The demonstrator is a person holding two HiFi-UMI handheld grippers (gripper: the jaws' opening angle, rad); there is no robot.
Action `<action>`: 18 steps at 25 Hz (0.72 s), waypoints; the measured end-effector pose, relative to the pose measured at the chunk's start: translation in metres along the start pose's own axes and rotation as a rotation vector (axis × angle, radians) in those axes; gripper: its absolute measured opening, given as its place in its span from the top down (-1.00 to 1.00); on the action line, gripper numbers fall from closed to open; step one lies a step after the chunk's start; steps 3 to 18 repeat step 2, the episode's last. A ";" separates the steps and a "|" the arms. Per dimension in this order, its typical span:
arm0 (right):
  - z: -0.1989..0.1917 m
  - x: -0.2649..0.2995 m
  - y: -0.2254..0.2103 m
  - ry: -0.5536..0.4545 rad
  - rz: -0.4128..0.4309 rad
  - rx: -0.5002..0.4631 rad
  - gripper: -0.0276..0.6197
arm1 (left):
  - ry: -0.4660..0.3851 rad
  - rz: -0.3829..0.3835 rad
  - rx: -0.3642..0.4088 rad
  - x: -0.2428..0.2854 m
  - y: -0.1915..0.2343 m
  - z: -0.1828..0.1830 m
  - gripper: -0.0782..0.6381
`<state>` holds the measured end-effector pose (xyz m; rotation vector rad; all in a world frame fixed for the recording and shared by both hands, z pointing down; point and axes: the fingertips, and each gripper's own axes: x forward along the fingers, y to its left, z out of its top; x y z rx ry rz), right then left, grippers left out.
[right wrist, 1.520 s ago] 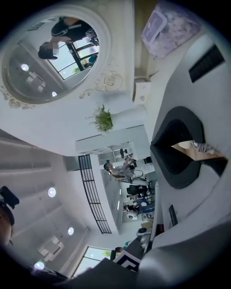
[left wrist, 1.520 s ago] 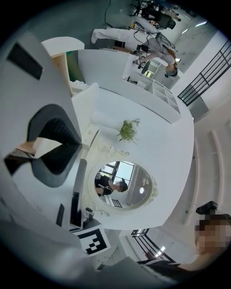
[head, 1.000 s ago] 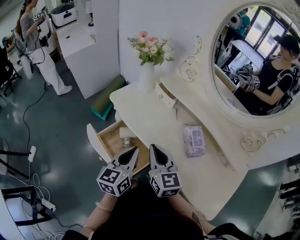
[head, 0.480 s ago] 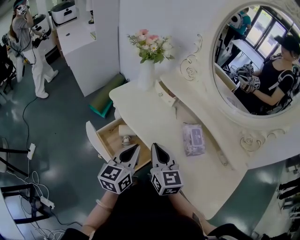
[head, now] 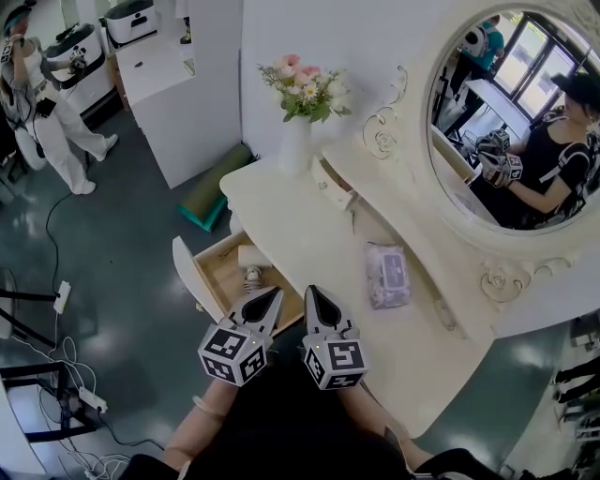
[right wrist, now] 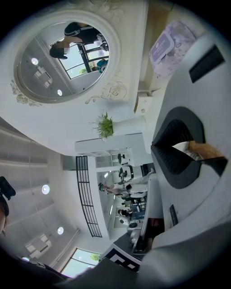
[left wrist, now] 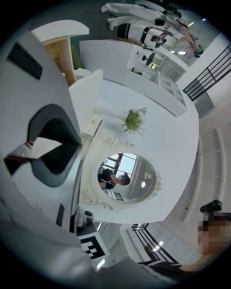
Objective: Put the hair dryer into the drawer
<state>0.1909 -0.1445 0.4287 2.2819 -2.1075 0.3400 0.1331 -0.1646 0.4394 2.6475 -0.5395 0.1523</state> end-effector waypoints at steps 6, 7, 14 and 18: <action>0.000 -0.001 0.000 0.000 -0.004 0.004 0.82 | 0.002 -0.003 0.001 -0.001 -0.001 -0.001 0.78; 0.000 -0.001 0.000 0.000 -0.004 0.004 0.82 | 0.002 -0.003 0.001 -0.001 -0.001 -0.001 0.78; 0.000 -0.001 0.000 0.000 -0.004 0.004 0.82 | 0.002 -0.003 0.001 -0.001 -0.001 -0.001 0.78; 0.000 -0.001 0.000 0.000 -0.004 0.004 0.82 | 0.002 -0.003 0.001 -0.001 -0.001 -0.001 0.78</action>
